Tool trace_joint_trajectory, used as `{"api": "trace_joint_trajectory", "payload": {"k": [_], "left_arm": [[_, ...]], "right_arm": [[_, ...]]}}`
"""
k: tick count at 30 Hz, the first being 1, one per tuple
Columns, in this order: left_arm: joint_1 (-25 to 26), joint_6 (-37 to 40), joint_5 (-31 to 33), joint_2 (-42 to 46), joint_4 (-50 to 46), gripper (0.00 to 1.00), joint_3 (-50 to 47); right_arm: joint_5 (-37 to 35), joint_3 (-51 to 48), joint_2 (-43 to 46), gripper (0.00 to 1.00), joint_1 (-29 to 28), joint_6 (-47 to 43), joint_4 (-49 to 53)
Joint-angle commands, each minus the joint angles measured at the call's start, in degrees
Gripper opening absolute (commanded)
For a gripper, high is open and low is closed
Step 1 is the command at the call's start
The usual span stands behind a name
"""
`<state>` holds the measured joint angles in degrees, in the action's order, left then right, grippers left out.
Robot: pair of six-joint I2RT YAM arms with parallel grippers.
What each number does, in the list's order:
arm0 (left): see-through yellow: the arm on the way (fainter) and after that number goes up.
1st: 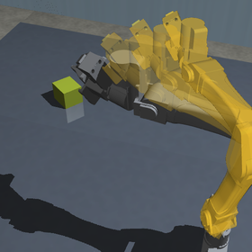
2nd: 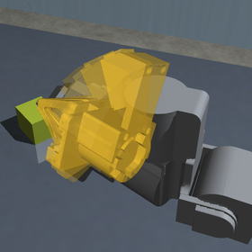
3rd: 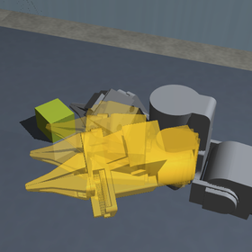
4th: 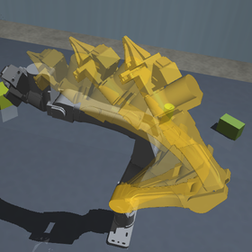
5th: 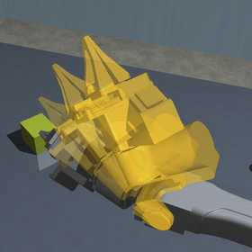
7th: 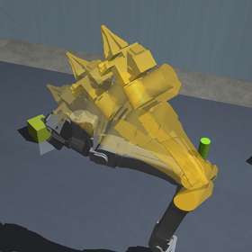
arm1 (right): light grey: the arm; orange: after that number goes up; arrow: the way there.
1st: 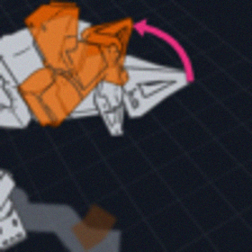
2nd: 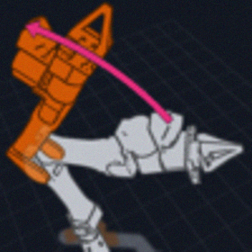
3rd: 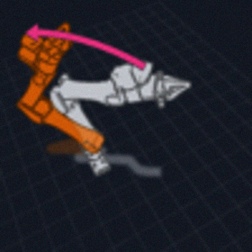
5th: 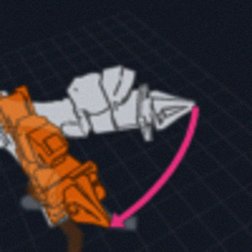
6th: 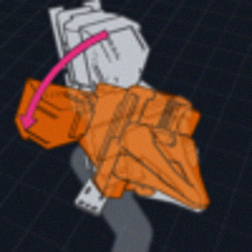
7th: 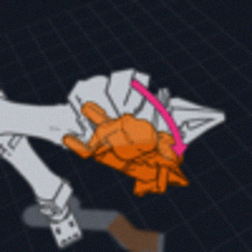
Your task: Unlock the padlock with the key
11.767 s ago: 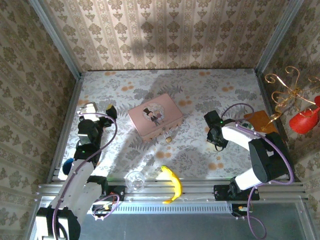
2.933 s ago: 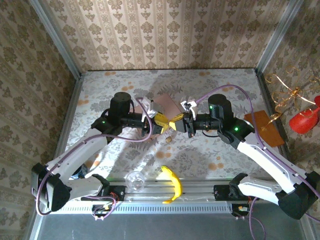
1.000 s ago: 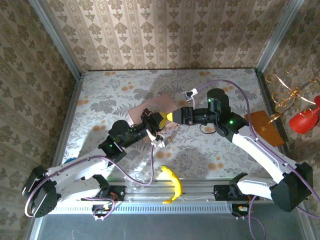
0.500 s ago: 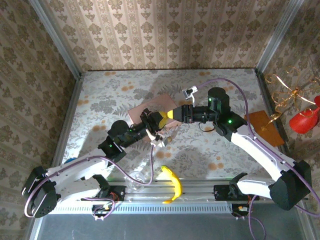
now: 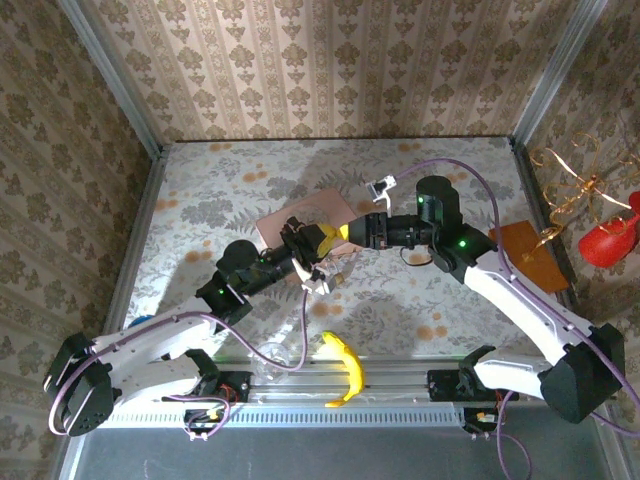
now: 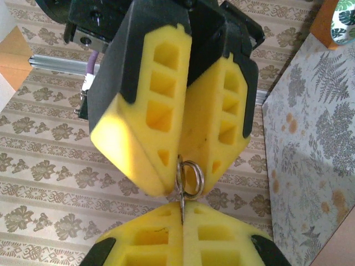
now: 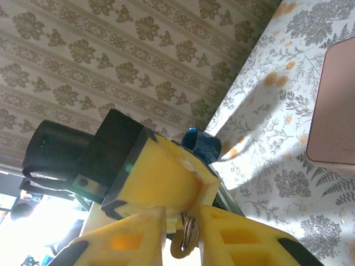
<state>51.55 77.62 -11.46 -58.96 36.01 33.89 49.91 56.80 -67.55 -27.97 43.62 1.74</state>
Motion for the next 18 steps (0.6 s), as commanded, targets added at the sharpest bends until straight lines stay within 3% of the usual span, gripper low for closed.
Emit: {"api": "trace_joint_trajectory", "payload": {"k": [1, 4, 12, 16, 17, 18], "left_arm": [[-0.6, -0.5, 0.6, 1.1, -0.1, 0.00, 0.9], [-0.6, -0.5, 0.7, 1.2, 0.0, 0.00, 1.0], [-0.6, -0.5, 0.3, 1.3, -0.1, 0.00, 1.0], [-0.7, -0.3, 0.6, 1.4, -0.2, 0.00, 0.8], [-0.6, -0.2, 0.8, 1.5, -0.2, 0.02, 0.7], [-0.6, -0.3, 1.0, 1.6, -0.2, 0.20, 0.5]], "right_arm": [[0.1, 0.7, 2.0, 0.21, 0.5, -1.6, 2.0], [-0.2, 0.8, 2.2, 0.19, 0.6, -2.2, 3.2], [-0.3, 0.8, 2.2, 0.03, 0.8, -2.5, 3.4], [-1.0, 0.8, 2.3, 0.00, 1.0, -2.5, 3.8], [-1.4, 0.7, 2.5, 0.00, 1.1, -2.5, 3.9], [-1.9, 0.7, 2.8, 0.00, 1.4, -2.7, 4.1]]}}
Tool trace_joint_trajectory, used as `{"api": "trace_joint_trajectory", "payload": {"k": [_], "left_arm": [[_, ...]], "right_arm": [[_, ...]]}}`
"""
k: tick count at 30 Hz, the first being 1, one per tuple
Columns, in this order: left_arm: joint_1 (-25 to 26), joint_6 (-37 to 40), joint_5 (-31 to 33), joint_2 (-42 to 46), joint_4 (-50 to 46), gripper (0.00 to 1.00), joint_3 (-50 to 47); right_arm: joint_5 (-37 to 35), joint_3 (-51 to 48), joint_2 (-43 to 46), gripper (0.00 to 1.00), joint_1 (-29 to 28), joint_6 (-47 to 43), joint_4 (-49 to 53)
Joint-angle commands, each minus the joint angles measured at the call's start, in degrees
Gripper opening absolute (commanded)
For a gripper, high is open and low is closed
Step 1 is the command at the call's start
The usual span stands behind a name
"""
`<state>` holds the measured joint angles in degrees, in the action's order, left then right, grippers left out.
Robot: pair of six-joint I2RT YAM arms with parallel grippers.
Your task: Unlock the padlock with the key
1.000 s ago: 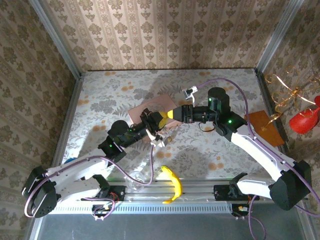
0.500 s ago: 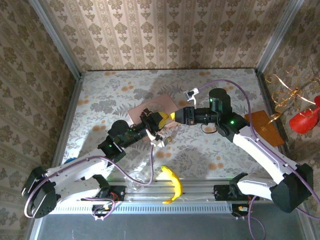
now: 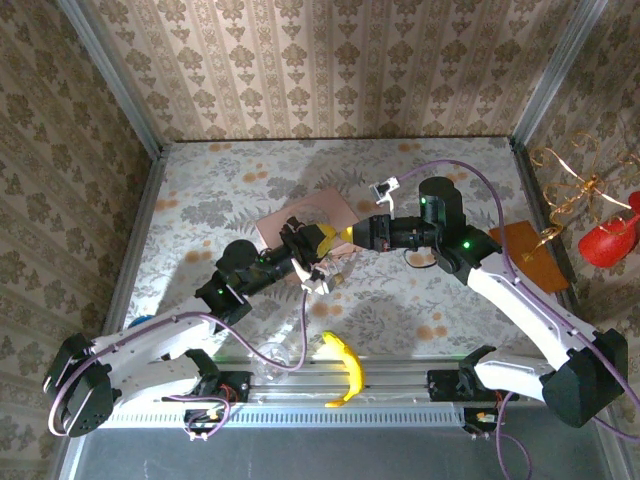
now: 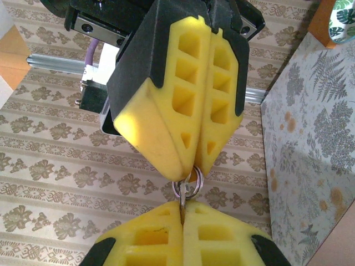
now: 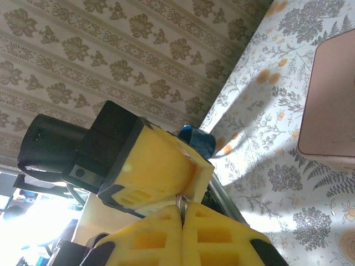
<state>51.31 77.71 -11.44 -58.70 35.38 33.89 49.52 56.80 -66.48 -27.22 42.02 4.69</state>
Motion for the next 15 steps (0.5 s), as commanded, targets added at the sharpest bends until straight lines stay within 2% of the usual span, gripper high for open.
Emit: {"api": "trace_joint_trajectory", "payload": {"k": [1, 3, 5, 7, 10, 12, 14, 15], "left_arm": [[-0.4, -0.5, 1.1, 1.5, 0.4, 0.36, 0.3], [-0.3, -1.7, 1.3, 2.5, -0.1, 0.47, -0.2], [-0.4, -5.8, 1.4, 4.3, -1.4, 0.51, -0.5], [-0.8, -13.3, 0.9, 6.9, -4.0, 0.54, -0.4], [-3.9, -34.6, -2.6, 10.5, -12.5, 0.59, 3.3], [-7.5, -50.9, -7.1, 10.8, -18.3, 0.60, 7.1], [-11.4, -65.9, -9.5, 9.7, -19.2, 0.59, 9.4], [-13.4, -72.7, -11.1, 8.7, -19.8, 0.55, 10.6]], "right_arm": [[-1.9, 0.6, 2.0, 0.00, 0.8, -1.3, 1.3], [-3.3, 0.0, 3.0, 0.00, 1.5, -1.7, 1.2], [-5.5, -0.9, 4.3, 0.00, 2.0, -2.3, 0.8], [-8.5, -1.9, 5.5, 0.00, 2.3, -3.5, 0.5], [-13.3, -4.0, 7.1, 0.00, 2.5, -5.5, -1.0], [-15.0, -5.9, 7.8, 0.00, 2.5, -6.4, -4.1], [-16.5, -7.5, 8.2, 0.00, 2.5, -7.1, -6.8], [-17.1, -8.2, 8.4, 0.00, 2.5, -7.4, -8.1]]}}
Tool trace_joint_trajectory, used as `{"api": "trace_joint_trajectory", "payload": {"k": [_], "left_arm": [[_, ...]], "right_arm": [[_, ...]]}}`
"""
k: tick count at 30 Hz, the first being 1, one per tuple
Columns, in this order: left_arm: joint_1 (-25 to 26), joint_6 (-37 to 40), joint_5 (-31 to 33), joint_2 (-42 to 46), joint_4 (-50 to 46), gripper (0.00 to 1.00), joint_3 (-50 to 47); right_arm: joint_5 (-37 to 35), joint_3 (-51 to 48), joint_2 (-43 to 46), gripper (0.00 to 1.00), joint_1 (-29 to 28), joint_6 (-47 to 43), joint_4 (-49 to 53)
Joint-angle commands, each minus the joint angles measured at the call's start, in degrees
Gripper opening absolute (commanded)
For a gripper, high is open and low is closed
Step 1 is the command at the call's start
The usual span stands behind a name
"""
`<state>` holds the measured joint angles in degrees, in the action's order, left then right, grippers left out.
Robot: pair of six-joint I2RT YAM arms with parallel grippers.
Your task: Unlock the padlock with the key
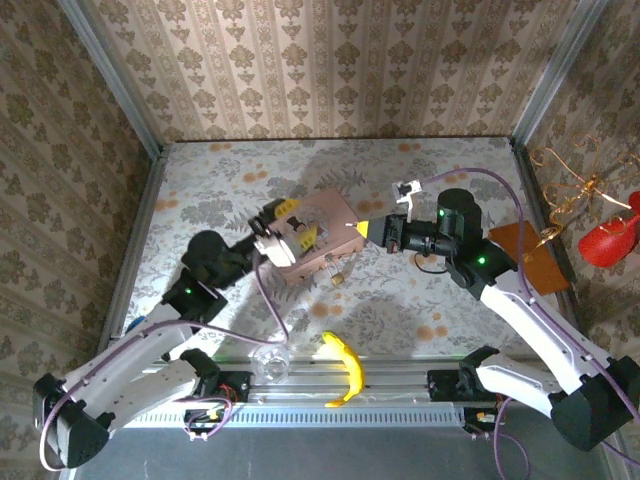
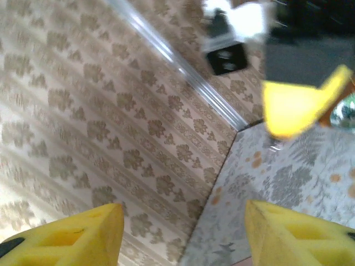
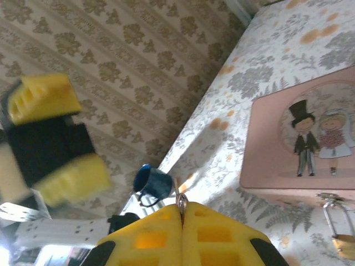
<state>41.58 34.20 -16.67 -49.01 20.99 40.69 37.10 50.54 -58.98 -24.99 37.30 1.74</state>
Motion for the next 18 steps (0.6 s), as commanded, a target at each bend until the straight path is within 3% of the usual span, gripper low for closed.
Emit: {"api": "trace_joint_trajectory", "payload": {"k": [1, 6, 9, 13, 18], "left_arm": [[-5.5, -34.3, -7.3, -1.9, -6.5, 0.51, 5.0], [-13.4, -58.1, -17.0, -8.8, -5.2, 0.46, 9.2], [-14.6, -65.9, -25.0, -13.1, -3.2, 0.47, 11.3], [-13.8, -70.6, -32.8, -16.9, 5.4, 0.55, 11.0], [-9.7, -65.6, -38.9, -21.1, 3.6, 0.52, 13.4]], "right_arm": [[-5.2, -2.5, 1.0, 0.00, 0.3, -3.0, -6.2], [-6.5, -5.3, 1.0, 0.00, 0.3, -2.2, -13.5], [-6.4, -6.6, 0.8, 0.00, 0.3, -1.8, -17.0], [-4.7, -7.9, 0.4, 0.00, 0.3, -1.8, -21.0], [-2.0, -8.4, -0.2, 0.00, 0.2, -1.8, -24.3]]}}
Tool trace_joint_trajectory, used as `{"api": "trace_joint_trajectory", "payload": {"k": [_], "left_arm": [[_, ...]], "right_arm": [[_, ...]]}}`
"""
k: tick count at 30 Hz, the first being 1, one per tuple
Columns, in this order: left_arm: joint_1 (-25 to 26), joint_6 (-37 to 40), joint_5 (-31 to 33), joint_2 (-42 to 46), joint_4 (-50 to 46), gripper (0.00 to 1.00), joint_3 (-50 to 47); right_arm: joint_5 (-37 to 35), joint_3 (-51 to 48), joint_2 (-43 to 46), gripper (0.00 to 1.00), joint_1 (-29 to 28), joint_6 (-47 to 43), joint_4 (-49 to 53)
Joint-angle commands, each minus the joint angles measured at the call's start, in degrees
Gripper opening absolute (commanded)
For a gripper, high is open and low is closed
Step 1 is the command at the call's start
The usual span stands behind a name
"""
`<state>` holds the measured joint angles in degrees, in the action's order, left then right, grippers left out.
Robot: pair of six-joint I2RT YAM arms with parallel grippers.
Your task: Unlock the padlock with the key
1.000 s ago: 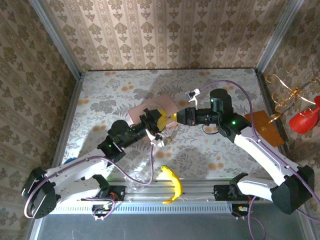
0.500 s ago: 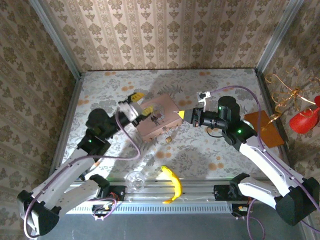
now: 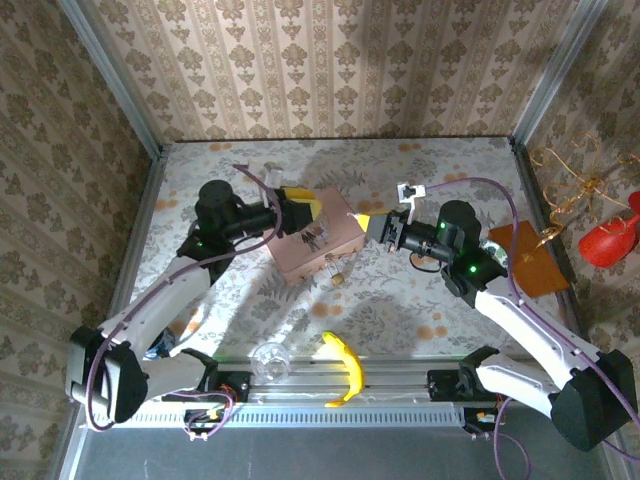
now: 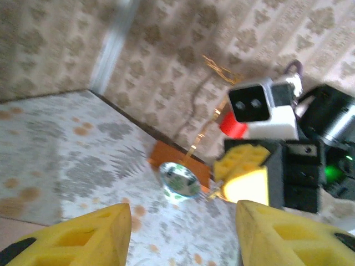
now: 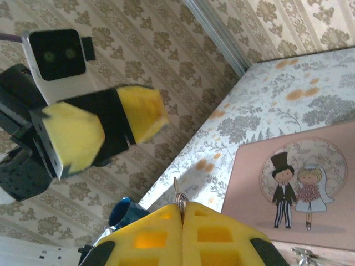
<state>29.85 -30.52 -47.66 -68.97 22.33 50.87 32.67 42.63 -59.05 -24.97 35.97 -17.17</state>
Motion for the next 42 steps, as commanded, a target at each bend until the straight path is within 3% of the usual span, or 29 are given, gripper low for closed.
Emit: {"api": "trace_joint_trajectory", "payload": {"k": [1, 8, 29, 32, 40, 42], "left_arm": [[2.7, -0.2, -8.4, -1.8, 1.9, 0.52, 3.6], [4.8, -2.5, -12.8, -5.9, 8.1, 0.46, 4.4], [4.7, -4.0, -10.1, -8.9, 11.9, 0.43, 4.6], [4.7, -4.6, -10.5, -9.1, 13.3, 0.40, 4.5], [4.7, -5.8, -11.3, -9.1, 14.9, 0.18, 4.1], [4.6, -5.8, -11.5, -9.1, 14.8, 0.18, 4.0]], "right_arm": [[2.9, -0.4, -0.3, 0.00, 0.1, -0.4, -5.8], [5.3, 0.5, -1.3, 0.00, -0.1, 1.4, -8.1], [6.3, 0.9, -1.7, 0.00, -1.2, 3.1, -9.6], [6.2, 1.0, -1.9, 0.00, -1.5, 3.1, -9.5], [6.0, 1.5, -2.3, 0.00, -1.9, 3.0, -9.5], [5.8, 1.5, -2.3, 0.00, -1.8, 3.0, -9.4]]}}
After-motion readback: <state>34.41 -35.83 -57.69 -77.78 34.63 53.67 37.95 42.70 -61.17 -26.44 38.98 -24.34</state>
